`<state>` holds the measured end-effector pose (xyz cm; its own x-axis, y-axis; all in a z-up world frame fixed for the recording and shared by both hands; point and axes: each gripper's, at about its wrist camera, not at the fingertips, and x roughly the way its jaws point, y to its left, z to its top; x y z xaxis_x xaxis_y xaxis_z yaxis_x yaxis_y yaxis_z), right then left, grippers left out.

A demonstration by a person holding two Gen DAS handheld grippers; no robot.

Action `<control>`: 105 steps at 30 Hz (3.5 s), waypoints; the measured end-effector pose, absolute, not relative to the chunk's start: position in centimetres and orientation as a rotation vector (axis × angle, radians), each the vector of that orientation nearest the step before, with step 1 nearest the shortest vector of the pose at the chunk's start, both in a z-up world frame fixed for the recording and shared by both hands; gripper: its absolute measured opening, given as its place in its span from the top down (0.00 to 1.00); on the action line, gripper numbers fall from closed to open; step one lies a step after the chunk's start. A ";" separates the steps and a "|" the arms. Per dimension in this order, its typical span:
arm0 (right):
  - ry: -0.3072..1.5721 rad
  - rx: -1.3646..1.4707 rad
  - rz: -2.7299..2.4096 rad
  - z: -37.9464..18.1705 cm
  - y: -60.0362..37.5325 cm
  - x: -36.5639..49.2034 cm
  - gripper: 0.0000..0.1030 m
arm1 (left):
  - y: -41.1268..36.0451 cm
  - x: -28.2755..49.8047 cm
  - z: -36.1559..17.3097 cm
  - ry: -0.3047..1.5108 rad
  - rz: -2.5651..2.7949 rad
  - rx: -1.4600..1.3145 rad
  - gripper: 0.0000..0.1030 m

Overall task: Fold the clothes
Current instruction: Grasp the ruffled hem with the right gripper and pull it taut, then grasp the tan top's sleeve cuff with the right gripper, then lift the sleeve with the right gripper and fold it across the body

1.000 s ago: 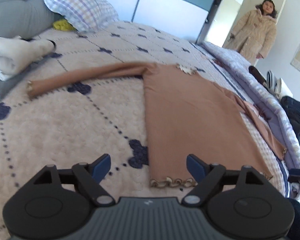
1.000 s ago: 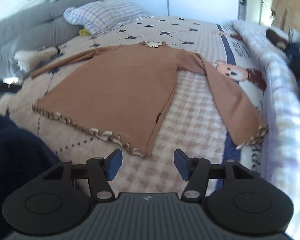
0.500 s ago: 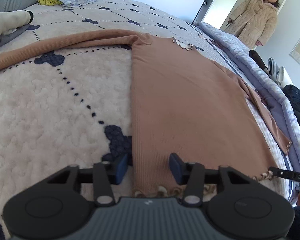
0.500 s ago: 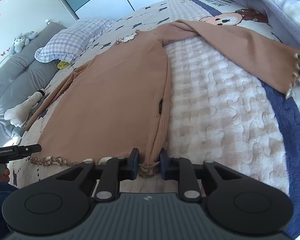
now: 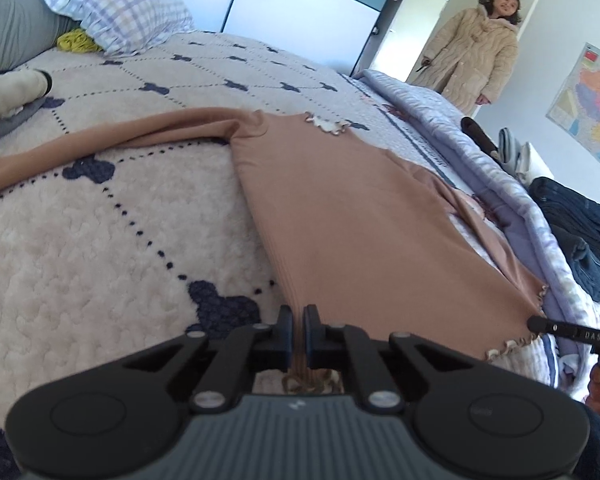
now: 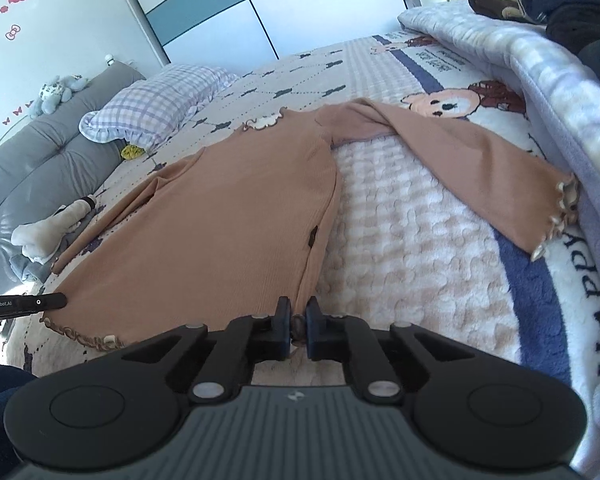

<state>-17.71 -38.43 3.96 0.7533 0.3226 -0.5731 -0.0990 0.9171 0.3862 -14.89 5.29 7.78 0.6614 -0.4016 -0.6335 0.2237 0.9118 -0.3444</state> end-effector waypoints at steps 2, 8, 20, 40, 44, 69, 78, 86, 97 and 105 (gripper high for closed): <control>0.665 0.349 0.230 4.5 -38.7 -18.0 0.93 | 5.0 -15.0 7.5 0.781 -0.354 -0.231 0.95; 0.753 0.296 0.214 2.5 -38.3 -17.9 0.93 | 5.6 -14.8 5.9 0.835 -0.318 -0.230 0.93; 0.753 0.342 0.163 1.1 -39.9 -18.5 0.83 | 8.5 -15.4 7.0 0.786 -0.185 -0.223 0.93; 0.666 0.269 -0.069 2.3 -43.0 -19.0 0.81 | 9.5 -15.0 7.2 0.780 -0.132 -0.246 0.90; 0.652 0.231 -0.094 2.5 -43.3 -18.8 0.81 | 9.4 -14.8 6.9 0.787 -0.130 -0.250 0.90; 0.675 -0.318 -0.244 0.4 -43.8 -12.4 0.90 | 9.6 -15.2 7.1 0.792 -0.117 -0.232 0.80; 0.548 -0.068 -0.206 6.9 -45.9 -13.8 0.93 | 9.6 -15.1 7.0 0.793 -0.123 -0.240 0.80; 0.423 0.268 -0.038 13.3 -47.5 -13.8 0.94 | 9.4 -15.1 7.6 0.778 -0.138 -0.236 0.79; 0.303 0.851 -0.059 13.9 -52.9 -13.3 0.94 | 10.6 -15.6 7.5 0.768 -0.134 -0.263 0.76; 0.422 0.735 -0.376 9.6 -55.4 -13.6 0.91 | 11.5 -15.4 6.7 0.781 -0.116 -0.272 0.72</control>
